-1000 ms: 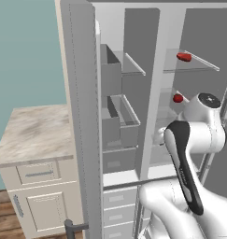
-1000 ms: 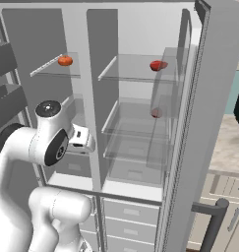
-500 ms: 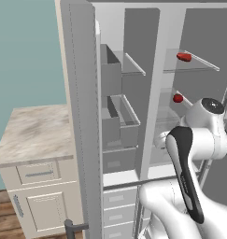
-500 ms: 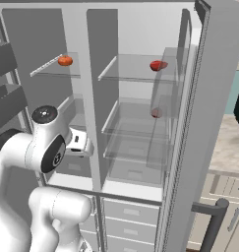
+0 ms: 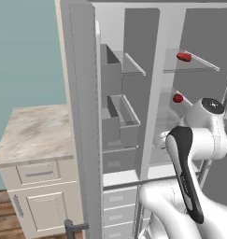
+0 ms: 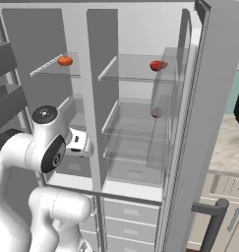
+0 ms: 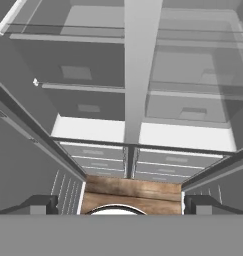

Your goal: Pick up the frozen steak from the freezer, place it on any shelf in the fridge, and close the fridge and freezer doors when done.

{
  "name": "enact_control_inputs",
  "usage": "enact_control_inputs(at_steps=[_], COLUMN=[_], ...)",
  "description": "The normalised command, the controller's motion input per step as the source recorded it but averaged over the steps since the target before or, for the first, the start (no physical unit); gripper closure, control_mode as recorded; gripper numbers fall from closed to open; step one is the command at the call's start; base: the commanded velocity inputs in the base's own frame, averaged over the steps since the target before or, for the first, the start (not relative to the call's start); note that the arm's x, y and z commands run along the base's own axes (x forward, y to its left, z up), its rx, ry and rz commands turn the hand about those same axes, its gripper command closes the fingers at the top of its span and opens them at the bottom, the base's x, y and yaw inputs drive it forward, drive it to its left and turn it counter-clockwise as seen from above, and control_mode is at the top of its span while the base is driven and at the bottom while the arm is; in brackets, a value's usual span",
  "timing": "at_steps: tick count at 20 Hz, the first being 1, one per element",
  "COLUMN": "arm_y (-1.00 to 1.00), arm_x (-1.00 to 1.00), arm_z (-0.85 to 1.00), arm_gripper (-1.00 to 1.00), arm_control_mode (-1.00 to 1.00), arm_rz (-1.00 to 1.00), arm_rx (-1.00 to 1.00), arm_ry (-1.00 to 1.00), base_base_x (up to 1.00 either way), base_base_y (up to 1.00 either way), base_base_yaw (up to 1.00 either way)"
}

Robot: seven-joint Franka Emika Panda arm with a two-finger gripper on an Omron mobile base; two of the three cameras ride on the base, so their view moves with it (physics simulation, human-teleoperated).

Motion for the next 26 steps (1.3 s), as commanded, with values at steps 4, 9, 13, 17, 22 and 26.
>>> enact_control_inputs(at_steps=[4,9,13,17,22,26], arm_y=[-0.04,-0.07,0.00,0.00,0.00,0.00], arm_x=[0.00,0.00,0.00,0.00,0.00,0.00], arm_z=[0.00,0.00,0.00,0.00,0.00,0.00], arm_gripper=[-1.00,-1.00,-1.00,-1.00,-1.00,-1.00], arm_control_mode=[-1.00,1.00,1.00,1.00,1.00,1.00], arm_rz=[0.00,0.00,0.00,0.00,0.00,0.00], arm_rx=[0.00,0.00,0.00,0.00,0.00,0.00], arm_ry=[0.00,0.00,0.00,0.00,0.00,0.00], base_base_x=[0.00,-0.02,-0.17,-0.59,-0.66,-0.62], base_base_y=[0.00,-0.30,-0.16,0.00,0.00,0.00], base_base_yaw=[0.00,0.00,0.00,0.00,0.00,0.00])
